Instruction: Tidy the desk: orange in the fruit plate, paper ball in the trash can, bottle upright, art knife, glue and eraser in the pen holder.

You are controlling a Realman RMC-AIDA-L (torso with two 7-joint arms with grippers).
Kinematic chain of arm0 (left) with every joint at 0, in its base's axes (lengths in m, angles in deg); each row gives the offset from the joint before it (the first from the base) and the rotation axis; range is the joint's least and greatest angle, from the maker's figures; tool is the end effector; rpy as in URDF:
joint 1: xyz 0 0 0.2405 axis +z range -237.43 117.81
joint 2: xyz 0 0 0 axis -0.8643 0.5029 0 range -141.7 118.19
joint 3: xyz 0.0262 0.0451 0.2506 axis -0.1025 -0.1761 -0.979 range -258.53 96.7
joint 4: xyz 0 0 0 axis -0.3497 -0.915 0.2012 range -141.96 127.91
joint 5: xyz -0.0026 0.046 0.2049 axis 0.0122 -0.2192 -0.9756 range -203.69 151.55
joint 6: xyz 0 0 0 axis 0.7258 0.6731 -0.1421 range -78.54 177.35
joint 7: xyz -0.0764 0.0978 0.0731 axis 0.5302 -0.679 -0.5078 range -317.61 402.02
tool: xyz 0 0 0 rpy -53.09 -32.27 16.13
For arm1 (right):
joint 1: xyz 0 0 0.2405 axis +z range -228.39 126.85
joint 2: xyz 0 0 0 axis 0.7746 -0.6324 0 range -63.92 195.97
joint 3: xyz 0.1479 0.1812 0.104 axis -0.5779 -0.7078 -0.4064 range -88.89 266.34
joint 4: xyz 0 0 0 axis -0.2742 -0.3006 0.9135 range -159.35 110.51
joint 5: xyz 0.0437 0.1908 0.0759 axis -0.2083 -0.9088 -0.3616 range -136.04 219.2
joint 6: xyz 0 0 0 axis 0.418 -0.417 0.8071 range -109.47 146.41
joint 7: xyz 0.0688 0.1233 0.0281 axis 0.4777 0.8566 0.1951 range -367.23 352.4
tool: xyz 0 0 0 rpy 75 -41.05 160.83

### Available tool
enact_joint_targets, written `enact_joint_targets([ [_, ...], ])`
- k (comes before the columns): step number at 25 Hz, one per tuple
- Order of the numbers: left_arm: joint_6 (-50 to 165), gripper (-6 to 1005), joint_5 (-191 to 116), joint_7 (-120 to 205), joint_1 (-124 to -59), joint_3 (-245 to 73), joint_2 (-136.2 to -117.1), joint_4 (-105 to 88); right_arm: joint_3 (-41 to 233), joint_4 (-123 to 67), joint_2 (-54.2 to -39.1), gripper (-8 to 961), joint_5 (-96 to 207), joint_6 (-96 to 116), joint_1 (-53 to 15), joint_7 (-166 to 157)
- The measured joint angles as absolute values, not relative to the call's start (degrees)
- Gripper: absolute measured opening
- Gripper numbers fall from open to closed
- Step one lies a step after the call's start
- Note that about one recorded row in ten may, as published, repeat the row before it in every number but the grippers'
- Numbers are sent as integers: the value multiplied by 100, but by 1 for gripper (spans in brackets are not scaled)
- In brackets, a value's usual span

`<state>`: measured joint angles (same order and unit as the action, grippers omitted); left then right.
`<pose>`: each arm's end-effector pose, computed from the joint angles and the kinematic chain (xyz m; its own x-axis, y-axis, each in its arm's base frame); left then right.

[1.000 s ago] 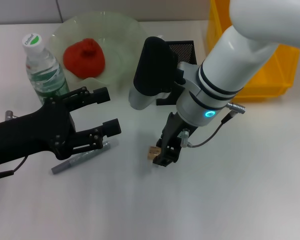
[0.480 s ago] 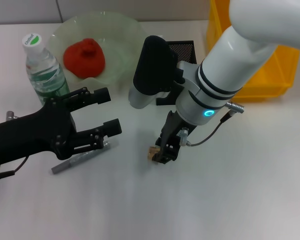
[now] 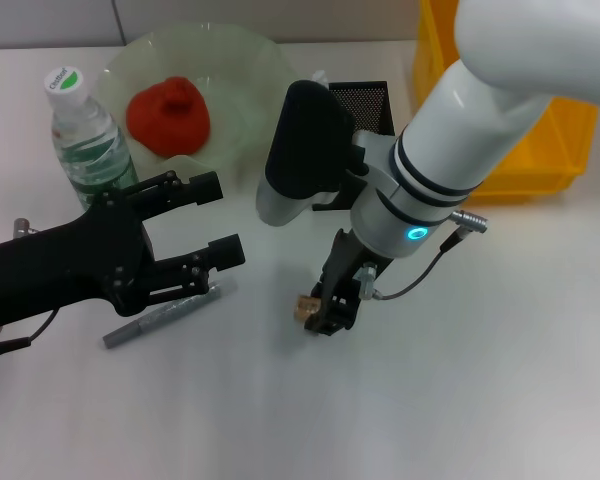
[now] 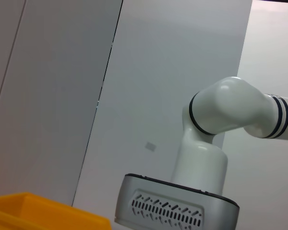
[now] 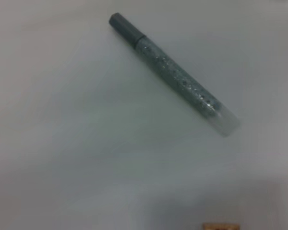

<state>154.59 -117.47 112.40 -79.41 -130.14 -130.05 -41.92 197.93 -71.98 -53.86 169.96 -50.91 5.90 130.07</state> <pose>-0.2574 0.2650 0.0137 0.6112 0.2080 0.7636 0.3477 -0.9373 -0.0230 0.1175 0.3489 -0.1307 0.8750 -0.2165 0.4331 -0.1889 -0.9762 -0.1062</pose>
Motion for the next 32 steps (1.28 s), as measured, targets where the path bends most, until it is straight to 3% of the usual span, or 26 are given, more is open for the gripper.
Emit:
enact_joint_targets([
  [5, 15459, 778, -11747, 11238, -7941, -13009, -13005, -4192, 19796, -7196, -5386, 360, 16986, -5072, 592, 13006],
  [16, 15481, 778, -11747, 11239, -7932, -12997, -13005, -4192, 19650, -7378, -5386, 253, 16980, -5009, 420, 13024],
  [27, 15505, 777, -11739, 11248, -7878, -12970, -13005, -4192, 18297, -9311, -5364, 260, 16884, -4984, -1260, 12855],
  [32, 15505, 777, -11739, 11237, -7878, -12985, -13005, -4192, 17458, -9123, -5343, 272, 14841, -4607, -2100, 11252],
])
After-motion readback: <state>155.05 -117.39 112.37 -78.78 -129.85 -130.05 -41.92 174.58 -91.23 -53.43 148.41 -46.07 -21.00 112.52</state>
